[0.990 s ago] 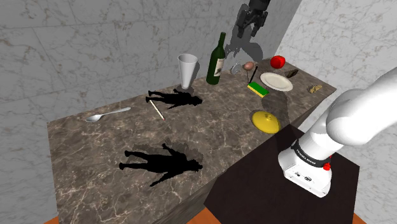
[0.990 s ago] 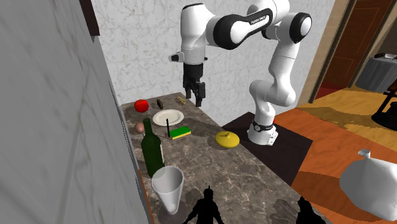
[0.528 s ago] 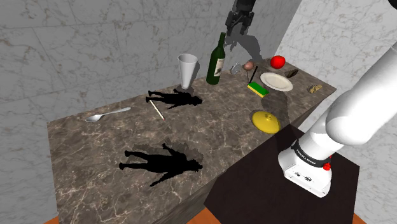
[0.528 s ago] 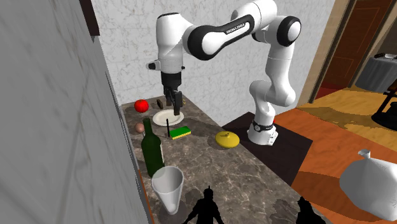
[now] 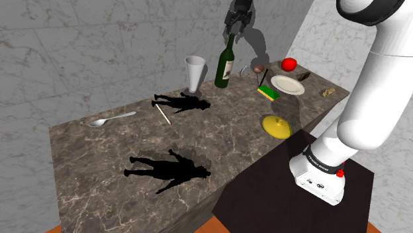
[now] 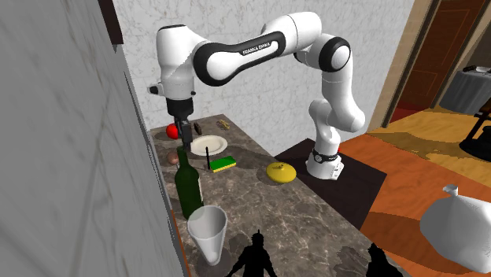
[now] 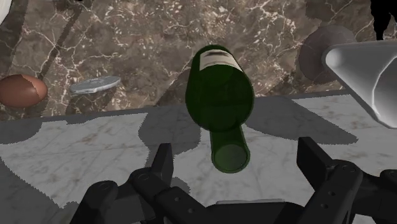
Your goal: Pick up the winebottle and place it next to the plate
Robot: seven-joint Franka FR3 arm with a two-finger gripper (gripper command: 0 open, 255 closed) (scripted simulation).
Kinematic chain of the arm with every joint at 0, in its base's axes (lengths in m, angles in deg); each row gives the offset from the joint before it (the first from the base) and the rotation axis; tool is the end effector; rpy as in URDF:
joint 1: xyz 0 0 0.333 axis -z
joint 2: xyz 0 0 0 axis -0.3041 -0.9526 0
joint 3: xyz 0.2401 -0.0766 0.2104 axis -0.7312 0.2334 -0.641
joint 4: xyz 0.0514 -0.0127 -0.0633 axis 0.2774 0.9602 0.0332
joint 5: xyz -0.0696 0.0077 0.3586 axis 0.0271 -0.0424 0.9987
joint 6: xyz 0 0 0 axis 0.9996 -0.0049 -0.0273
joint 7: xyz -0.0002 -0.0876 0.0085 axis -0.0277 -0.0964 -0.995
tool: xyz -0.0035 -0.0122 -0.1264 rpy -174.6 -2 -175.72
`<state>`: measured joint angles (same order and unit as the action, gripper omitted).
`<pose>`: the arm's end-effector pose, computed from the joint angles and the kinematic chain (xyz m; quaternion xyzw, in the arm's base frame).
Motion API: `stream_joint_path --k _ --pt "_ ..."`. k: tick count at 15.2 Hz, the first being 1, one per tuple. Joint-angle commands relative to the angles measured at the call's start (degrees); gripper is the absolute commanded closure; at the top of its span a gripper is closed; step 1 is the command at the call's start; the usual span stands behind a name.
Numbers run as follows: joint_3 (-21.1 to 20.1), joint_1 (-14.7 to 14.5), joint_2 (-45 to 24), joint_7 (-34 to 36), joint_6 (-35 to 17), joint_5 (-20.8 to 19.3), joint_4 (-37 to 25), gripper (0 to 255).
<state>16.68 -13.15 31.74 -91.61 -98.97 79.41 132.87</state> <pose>0.6168 -0.1783 0.5006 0.9929 -0.1135 0.0366 0.0029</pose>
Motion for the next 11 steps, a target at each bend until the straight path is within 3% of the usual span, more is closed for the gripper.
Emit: stream_joint_path --k 1,7,11 --pt "0.0 0.2 -1.5 -0.2 -0.7 0.3 -0.9 0" --pt "-0.2 0.2 -2.5 -0.4 -5.3 0.6 2.7 0" --pt "-0.2 0.2 -2.5 -0.4 -5.3 0.6 2.7 0"
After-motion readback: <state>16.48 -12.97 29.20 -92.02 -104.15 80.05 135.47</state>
